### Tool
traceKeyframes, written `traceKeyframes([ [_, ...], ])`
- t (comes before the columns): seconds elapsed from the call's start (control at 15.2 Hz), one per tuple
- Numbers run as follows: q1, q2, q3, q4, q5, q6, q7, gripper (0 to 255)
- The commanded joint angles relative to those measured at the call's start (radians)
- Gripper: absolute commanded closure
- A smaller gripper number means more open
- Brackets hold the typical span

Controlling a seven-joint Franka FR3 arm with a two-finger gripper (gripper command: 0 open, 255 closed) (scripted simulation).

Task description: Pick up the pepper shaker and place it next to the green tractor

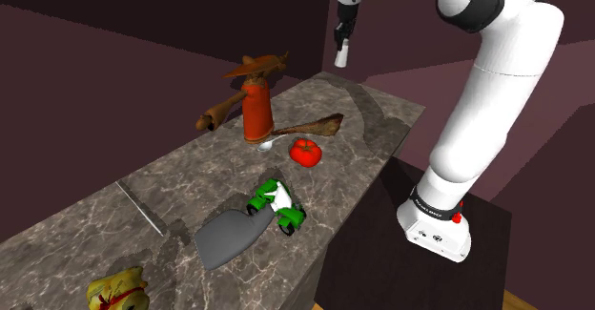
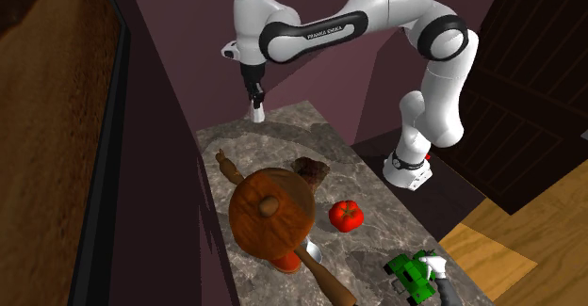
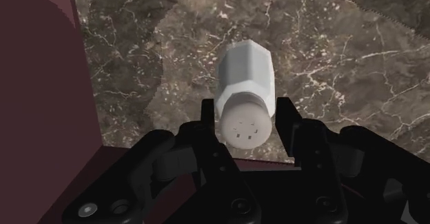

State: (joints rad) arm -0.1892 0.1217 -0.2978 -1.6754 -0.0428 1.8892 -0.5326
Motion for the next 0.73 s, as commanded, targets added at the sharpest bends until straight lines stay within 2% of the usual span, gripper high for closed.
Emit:
traceKeyframes([
  [0.0, 0.024, -0.067, 0.013, -0.083, -0.025, 0.017, 0.042, 255],
  [0.66, 0.114, -0.35, 0.128, -0.393, -0.102, 0.029, 0.274, 255],
])
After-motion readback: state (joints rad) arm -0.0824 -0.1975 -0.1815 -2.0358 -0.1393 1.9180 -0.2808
